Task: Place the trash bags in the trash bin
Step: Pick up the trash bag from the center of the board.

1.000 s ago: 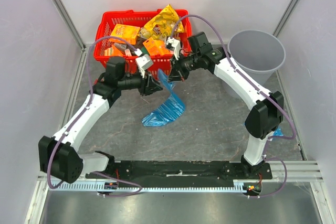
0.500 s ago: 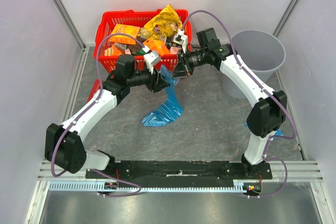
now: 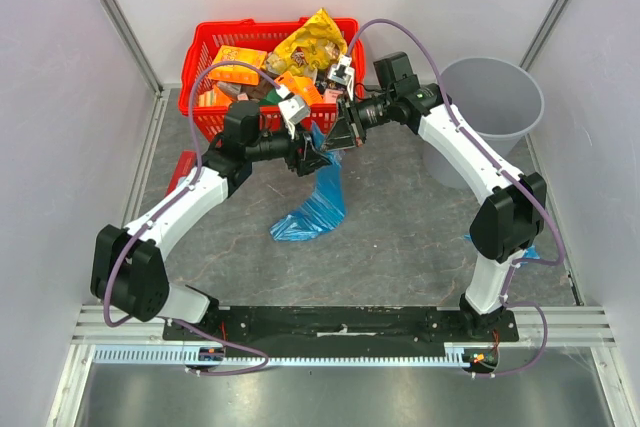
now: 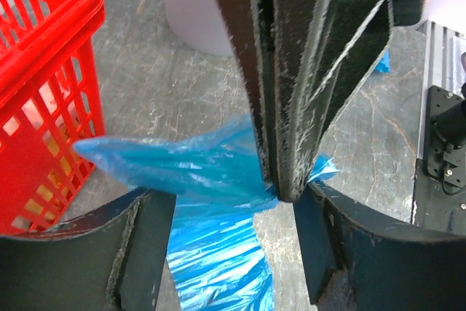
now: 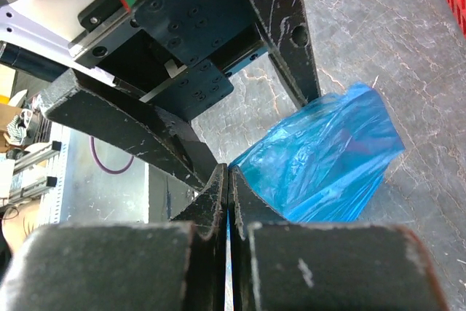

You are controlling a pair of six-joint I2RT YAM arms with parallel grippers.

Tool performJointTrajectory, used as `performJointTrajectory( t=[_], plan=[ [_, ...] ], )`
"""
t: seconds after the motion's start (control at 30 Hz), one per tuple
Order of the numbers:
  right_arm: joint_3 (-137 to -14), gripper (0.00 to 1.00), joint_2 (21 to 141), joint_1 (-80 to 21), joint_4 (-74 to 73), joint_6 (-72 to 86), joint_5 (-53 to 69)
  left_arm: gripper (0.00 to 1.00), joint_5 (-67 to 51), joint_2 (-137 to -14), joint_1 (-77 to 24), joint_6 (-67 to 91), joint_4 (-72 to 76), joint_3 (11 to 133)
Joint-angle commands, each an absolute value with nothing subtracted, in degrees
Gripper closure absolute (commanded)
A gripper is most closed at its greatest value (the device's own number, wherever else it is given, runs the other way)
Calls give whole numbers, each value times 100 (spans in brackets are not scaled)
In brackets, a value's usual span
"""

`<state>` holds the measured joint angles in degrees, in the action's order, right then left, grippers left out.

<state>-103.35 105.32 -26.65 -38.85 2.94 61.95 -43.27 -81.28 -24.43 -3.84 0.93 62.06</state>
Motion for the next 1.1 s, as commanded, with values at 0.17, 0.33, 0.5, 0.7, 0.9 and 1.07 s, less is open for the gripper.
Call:
performJointTrajectory(
  t=[0.17,0.33,0.5,0.7,0.9,1.07],
  plan=[
    [-10336,100,10292,-2610,-3551,536,6627,58,-5255,-8244,-2478,263,1072,6144],
    [-10318,100,10283,-2549,-3445,641,6723,94,-5537,-8288,-2470,422,1213,6117],
    [-10292,100,10257,-2496,-3366,712,6767,98,-5599,-8279,-2470,457,1248,6100],
    [-10371,86,10187,-2251,-3384,782,6838,98,-5327,-8192,-2443,10,818,6082],
    [-10529,61,9958,-1969,-3655,529,6602,98,-5054,-8060,-2408,-632,273,6082],
    [-10819,53,9888,-1960,-4761,-499,5812,98,-5010,-7902,-2408,-861,36,6126]
  ],
)
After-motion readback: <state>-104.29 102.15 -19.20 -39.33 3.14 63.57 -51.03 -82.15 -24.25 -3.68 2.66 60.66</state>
